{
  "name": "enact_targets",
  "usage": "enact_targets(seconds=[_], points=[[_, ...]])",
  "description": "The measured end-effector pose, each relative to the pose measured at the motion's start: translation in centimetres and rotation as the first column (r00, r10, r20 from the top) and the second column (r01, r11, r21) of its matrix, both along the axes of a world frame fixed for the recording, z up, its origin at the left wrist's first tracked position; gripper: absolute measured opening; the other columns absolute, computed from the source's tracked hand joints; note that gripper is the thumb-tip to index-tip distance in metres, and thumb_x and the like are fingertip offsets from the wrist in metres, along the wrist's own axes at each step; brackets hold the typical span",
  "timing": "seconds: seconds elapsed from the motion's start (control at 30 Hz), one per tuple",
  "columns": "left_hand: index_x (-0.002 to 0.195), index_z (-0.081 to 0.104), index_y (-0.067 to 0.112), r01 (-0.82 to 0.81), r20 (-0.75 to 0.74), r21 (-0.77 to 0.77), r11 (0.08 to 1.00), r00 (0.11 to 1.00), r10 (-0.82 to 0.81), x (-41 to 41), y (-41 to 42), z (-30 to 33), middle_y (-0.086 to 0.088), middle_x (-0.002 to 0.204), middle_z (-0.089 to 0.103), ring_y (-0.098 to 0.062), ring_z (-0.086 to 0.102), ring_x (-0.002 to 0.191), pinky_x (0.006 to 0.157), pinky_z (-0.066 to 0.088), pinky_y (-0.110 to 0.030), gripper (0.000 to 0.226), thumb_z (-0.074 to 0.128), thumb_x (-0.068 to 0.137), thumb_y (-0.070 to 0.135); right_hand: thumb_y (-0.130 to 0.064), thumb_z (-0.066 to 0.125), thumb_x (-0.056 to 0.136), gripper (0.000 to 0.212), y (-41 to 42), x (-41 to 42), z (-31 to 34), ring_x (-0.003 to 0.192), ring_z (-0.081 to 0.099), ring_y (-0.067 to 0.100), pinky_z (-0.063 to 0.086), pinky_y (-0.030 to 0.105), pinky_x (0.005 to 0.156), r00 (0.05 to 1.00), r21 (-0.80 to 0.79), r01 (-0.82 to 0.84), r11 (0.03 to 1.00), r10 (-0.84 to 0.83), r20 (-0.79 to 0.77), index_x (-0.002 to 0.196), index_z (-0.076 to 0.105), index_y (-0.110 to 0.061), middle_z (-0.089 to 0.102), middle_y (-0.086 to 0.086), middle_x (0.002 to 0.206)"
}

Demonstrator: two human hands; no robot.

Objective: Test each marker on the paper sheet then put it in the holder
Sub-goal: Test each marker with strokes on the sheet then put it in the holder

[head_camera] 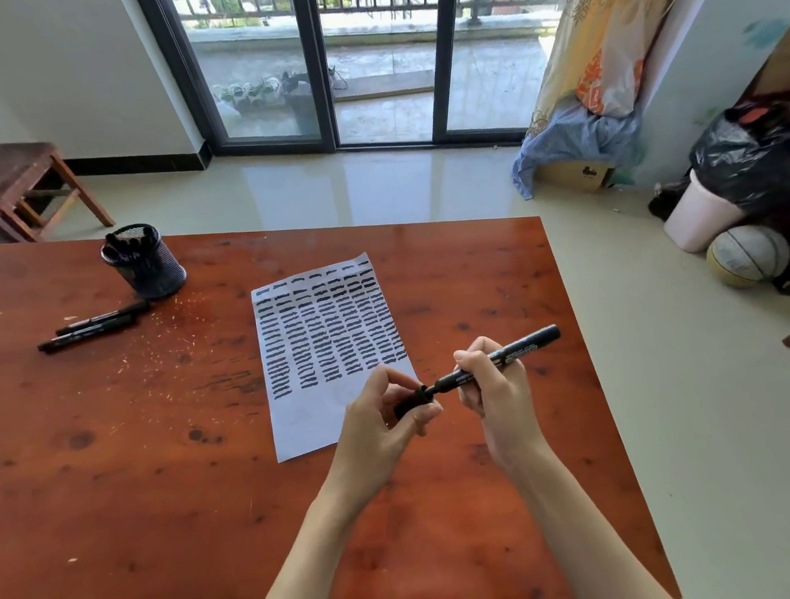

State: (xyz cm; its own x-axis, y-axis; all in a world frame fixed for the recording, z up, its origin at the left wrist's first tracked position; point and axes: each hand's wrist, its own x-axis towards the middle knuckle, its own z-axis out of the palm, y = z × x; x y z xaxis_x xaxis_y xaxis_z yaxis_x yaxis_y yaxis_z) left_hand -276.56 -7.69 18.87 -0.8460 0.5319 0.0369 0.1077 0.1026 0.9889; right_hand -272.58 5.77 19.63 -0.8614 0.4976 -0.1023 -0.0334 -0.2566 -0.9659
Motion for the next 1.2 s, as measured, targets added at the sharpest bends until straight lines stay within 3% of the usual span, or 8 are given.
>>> enact_targets(seconds=[0.17,0.33,0.47,0.6,0.73,0.9,1.03,1.2], points=[[0.096,0.051,0.029,0.057,-0.102,-0.126,0.990,0.992,-0.070,0.3,-0.1,0.1,0.001,0.067,0.068,-0.010,0.045,0.048,0.054,0.042,-0.020,0.025,0.066,0.083,0.014,-0.035,0.058,0.077,0.023,-0.2,-0.2,-0.9,0.050,0.043,0.006,0.034,0.018,0.052,0.989,0.428,-0.116,0.896,0.066,0.132,0.066,0.049,-0.017,0.046,-0.010,0.055],[0.093,0.057,0.036,0.008,-0.103,-0.134,0.991,0.994,-0.022,0.5,-0.4,-0.4,0.010,0.064,0.066,-0.008,0.045,0.045,0.051,0.042,-0.024,0.022,0.062,0.087,0.015,-0.067,0.052,0.065,0.056,0.2,-0.5,-1.0,0.089,0.059,0.010,0.043,0.012,0.073,0.979,0.490,-0.153,0.858,0.063,0.195,0.099,0.057,-0.024,0.061,-0.005,0.093],[0.089,0.059,0.034,-0.014,-0.101,-0.149,0.989,0.995,-0.001,0.2,-1.0,-0.3,0.008,0.063,0.067,-0.006,0.044,0.044,0.051,0.040,-0.020,0.019,0.064,0.085,0.016,-0.055,0.037,0.089,0.047,1.1,-1.0,0.8,0.073,0.065,0.019,0.050,0.028,0.069,0.996,-0.140,0.081,0.987,-0.077,0.039,0.091,0.059,-0.013,0.068,0.004,0.076],[0.104,0.058,0.019,-0.056,-0.185,-0.256,0.965,0.983,0.008,0.0,-1.3,-0.4,0.012,0.060,0.055,-0.002,0.047,0.050,0.052,0.034,-0.012,0.015,0.058,0.089,0.021,-0.034,0.033,0.096,0.044,0.4,-3.2,2.4,0.042,0.044,0.011,0.038,0.022,0.054,0.994,-0.754,-0.042,0.655,-0.047,-0.096,0.060,0.047,-0.013,0.044,-0.002,0.049],[0.092,0.056,0.007,-0.132,-0.222,-0.360,0.924,0.974,0.053,-0.4,-3.0,-0.9,0.012,0.054,0.039,-0.002,0.044,0.048,0.047,0.026,-0.019,0.023,0.042,0.095,0.025,-0.034,0.035,0.094,0.046,-2.9,-5.4,2.3,0.033,0.023,0.006,0.025,0.019,0.038,0.989,-0.736,-0.127,0.665,0.032,-0.142,0.051,0.037,-0.018,0.026,-0.008,0.041],[0.070,0.047,0.026,-0.159,-0.170,-0.308,0.938,0.979,0.110,-1.5,-6.8,0.0,0.009,0.051,0.038,-0.007,0.037,0.044,0.047,0.023,-0.021,0.025,0.034,0.087,0.040,-0.018,0.036,0.090,0.045,-6.9,-8.1,3.1,0.030,0.017,0.005,0.017,0.019,0.034,0.983,-0.672,-0.182,0.718,0.145,-0.112,0.046,0.029,-0.020,0.021,-0.009,0.037],[0.071,0.049,0.015,-0.028,0.178,-0.045,0.999,0.983,0.036,-2.9,-9.6,0.9,0.013,0.046,0.033,-0.003,0.026,0.043,0.043,0.023,-0.015,0.028,0.037,0.086,0.035,-0.016,0.033,0.088,0.044,-9.6,-9.4,3.8,0.029,0.018,0.004,0.016,0.019,0.034,0.965,-0.681,-0.259,0.685,0.212,-0.154,0.045,0.030,-0.021,0.022,-0.010,0.035],[0.077,0.045,0.012,0.044,0.547,0.244,0.969,0.818,-0.175,-4.9,-14.7,-0.9,0.012,0.051,0.028,-0.003,0.020,0.045,0.039,0.019,-0.012,0.029,0.036,0.089,0.037,-0.017,0.040,0.083,0.038,-14.7,-11.7,2.3,0.030,0.018,0.003,0.017,0.018,0.033,0.926,-0.586,-0.366,0.723,0.347,-0.151,0.046,0.031,-0.022,0.023,-0.011,0.036]])
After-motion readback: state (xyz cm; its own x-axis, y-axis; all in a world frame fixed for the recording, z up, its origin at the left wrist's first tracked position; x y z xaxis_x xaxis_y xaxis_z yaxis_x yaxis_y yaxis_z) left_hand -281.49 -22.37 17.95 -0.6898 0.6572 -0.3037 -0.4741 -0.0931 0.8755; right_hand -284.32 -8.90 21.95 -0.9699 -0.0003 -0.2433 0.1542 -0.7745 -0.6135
